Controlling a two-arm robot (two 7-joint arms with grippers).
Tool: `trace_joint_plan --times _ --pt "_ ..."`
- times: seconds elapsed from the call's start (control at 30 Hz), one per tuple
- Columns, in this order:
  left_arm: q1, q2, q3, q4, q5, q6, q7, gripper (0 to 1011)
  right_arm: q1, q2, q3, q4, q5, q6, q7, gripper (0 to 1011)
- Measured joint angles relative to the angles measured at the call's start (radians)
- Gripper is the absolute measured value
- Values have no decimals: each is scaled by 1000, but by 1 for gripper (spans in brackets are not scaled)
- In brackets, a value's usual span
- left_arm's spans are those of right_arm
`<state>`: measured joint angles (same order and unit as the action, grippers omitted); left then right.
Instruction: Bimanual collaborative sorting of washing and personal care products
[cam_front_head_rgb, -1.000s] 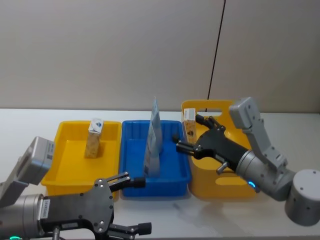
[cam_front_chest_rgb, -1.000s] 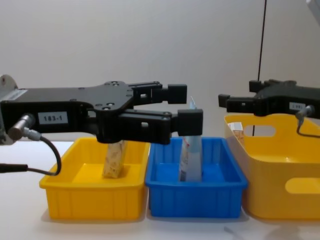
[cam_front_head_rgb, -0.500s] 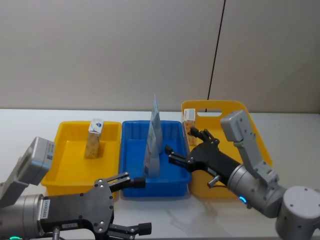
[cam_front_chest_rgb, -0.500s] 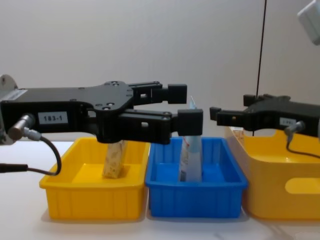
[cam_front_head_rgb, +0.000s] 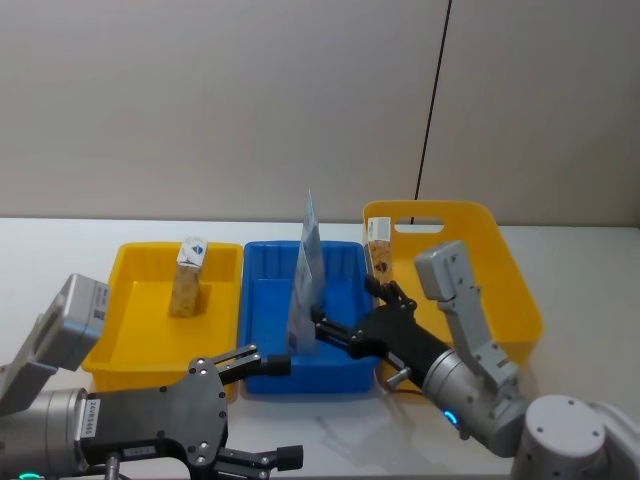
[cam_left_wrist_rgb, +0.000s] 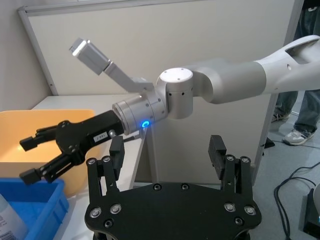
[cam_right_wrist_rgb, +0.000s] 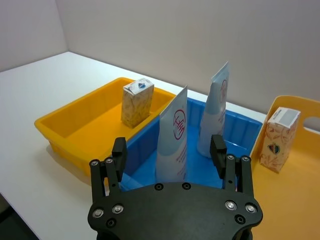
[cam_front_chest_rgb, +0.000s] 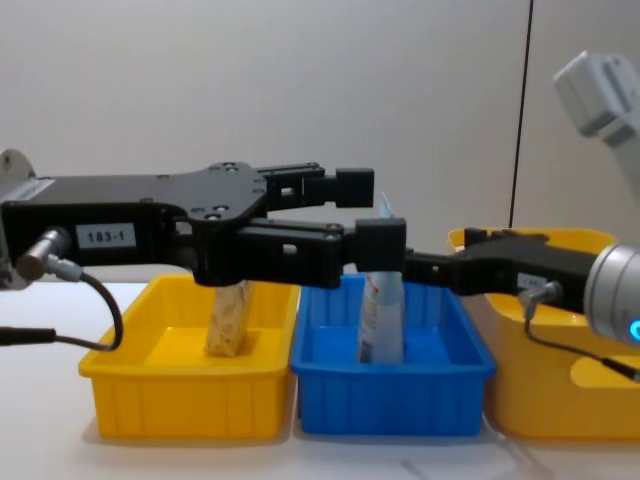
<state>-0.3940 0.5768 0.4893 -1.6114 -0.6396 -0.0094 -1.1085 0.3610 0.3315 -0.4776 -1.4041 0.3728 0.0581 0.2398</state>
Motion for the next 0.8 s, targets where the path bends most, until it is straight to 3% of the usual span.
trace_joint_plan --times 0.8 --pt "0 0 0 0 0 0 0 1001 69 -109 -12 173 -39 -38 -23 1004"
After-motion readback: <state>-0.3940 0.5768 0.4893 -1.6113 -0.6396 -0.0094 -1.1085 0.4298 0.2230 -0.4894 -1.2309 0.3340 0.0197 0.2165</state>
